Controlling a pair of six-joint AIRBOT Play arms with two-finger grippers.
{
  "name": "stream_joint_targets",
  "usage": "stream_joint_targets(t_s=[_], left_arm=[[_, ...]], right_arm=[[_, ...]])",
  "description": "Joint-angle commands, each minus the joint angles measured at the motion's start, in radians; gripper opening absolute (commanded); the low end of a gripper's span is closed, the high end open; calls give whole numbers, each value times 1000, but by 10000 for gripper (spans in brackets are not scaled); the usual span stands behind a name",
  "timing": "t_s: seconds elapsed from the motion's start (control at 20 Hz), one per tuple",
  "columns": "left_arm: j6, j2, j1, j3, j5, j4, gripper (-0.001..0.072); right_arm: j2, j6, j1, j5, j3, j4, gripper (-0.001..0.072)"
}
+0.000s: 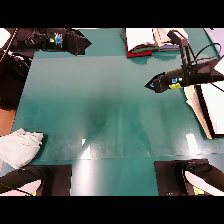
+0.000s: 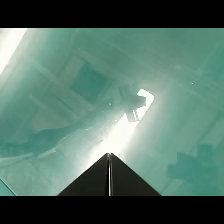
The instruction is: Fold the shirts.
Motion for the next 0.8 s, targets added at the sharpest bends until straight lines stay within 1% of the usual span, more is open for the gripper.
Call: stream_joint_targets(t_s=[0.0,0.45,0.6,0.7,0.75], left_arm=[[0,1,0,0,1,0,23],[-3,1,0,0,4,-2,23],[-8,1,0,0,32,-35,24],[0,-1,0,0,96,-34,24],[0,2,16,1,75,-14,24]], right_arm=[[-1,1,1,0,1,1,19],[-1,1,2,1,1,1,19],[-1,1,2,1,1,1,19],[-1,1,2,1,1,1,19],[-1,1,1,2,1,1,18]])
